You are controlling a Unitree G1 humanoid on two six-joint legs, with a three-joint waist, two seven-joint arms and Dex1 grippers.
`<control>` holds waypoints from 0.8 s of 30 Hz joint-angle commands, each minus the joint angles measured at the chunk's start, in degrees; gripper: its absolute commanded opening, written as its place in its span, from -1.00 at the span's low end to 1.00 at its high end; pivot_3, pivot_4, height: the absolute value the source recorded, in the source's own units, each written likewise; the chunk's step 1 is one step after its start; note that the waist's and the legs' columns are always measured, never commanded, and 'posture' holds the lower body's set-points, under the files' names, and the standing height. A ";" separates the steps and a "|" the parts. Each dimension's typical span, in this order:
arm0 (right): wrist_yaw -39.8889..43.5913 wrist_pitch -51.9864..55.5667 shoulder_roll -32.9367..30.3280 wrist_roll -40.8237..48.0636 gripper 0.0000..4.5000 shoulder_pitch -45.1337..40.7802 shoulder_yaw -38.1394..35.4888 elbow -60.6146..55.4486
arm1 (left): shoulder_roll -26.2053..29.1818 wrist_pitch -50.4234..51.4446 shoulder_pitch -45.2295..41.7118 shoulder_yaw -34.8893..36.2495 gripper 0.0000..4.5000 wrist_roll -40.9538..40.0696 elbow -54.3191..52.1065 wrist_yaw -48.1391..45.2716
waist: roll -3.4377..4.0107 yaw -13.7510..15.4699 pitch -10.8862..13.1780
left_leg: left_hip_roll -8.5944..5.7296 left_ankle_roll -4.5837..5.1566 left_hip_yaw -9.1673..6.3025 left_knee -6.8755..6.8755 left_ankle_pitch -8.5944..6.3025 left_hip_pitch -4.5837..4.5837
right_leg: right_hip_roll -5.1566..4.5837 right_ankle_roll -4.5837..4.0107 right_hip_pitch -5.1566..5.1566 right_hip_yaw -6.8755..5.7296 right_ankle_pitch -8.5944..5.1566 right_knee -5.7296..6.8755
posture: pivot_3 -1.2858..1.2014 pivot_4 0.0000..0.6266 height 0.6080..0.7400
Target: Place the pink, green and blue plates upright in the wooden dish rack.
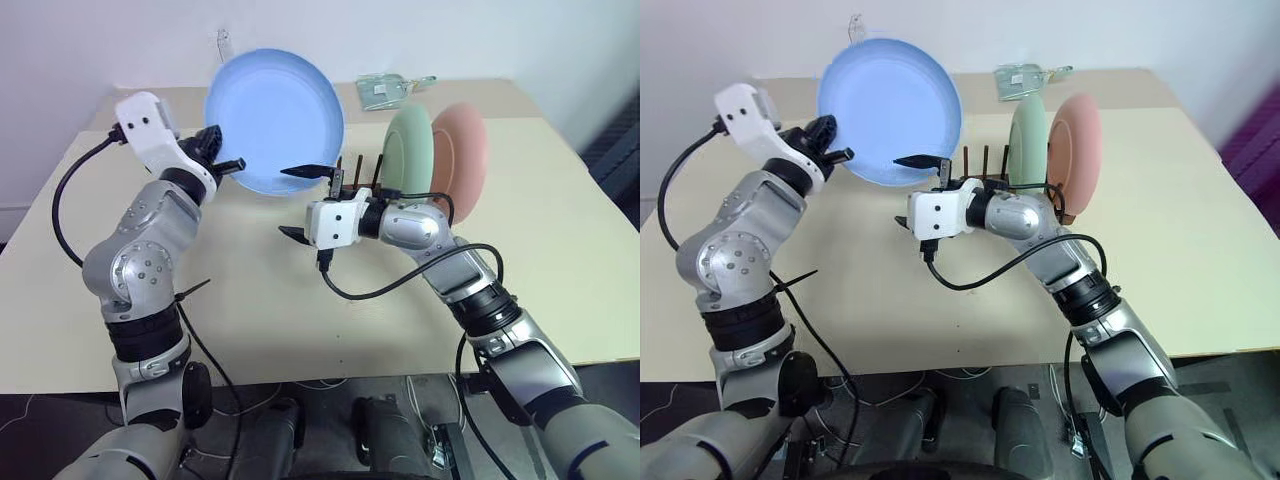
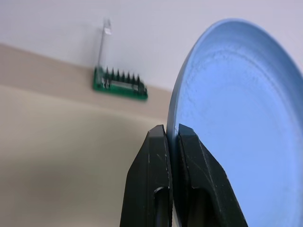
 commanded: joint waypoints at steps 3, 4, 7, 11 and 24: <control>-5.88 -5.20 0.42 -6.61 0.99 -4.55 0.22 5.23 | -1.11 4.85 -1.30 -0.22 -1.00 -2.99 -6.66 1.74 | 0.00 -0.26 0.00 | 0.01 -0.05 0.00 -0.01 0.02 0.00 | 0.02 0.00 -0.03 0.02 0.00 0.00 | 0.03 -0.52 1.00; -6.30 -5.68 0.37 -7.22 0.89 -4.96 0.23 6.20 | -1.09 5.49 -1.26 -0.38 -1.00 -3.09 -7.21 1.84 | -0.01 -0.26 0.00 | 0.02 -0.06 0.01 -0.02 0.02 0.00 | 0.03 -0.01 -0.03 0.04 0.00 0.00 | 0.03 -0.52 1.00; -7.08 -6.88 0.24 -8.14 0.41 -5.54 0.20 8.10 | -1.38 6.25 -1.17 -0.19 -1.00 -3.14 -7.76 2.14 | -0.01 -0.20 0.00 | 0.04 -0.08 0.01 -0.02 0.03 0.00 | 0.07 -0.02 -0.02 0.05 0.00 -0.01 | 0.03 -0.52 1.00; -8.45 -7.81 0.27 -9.57 -0.56 -5.72 -0.07 9.01 | -1.03 5.99 -1.18 0.12 -1.00 -2.35 -7.33 2.08 | 0.00 -0.18 0.01 | 0.04 -0.08 0.02 -0.01 0.03 0.00 | 0.07 -0.02 -0.02 0.08 0.00 -0.01 | 0.03 -0.52 1.00; -10.74 -8.12 0.43 -9.82 -1.00 -6.07 -1.69 8.13 | -2.19 -16.67 -8.62 12.52 0.74 2.31 -0.28 6.39 | -0.05 -0.42 0.03 | 0.09 -0.13 0.07 0.00 0.01 0.00 | 0.13 -0.04 -0.03 0.12 0.02 -0.04 | 0.03 -0.52 1.00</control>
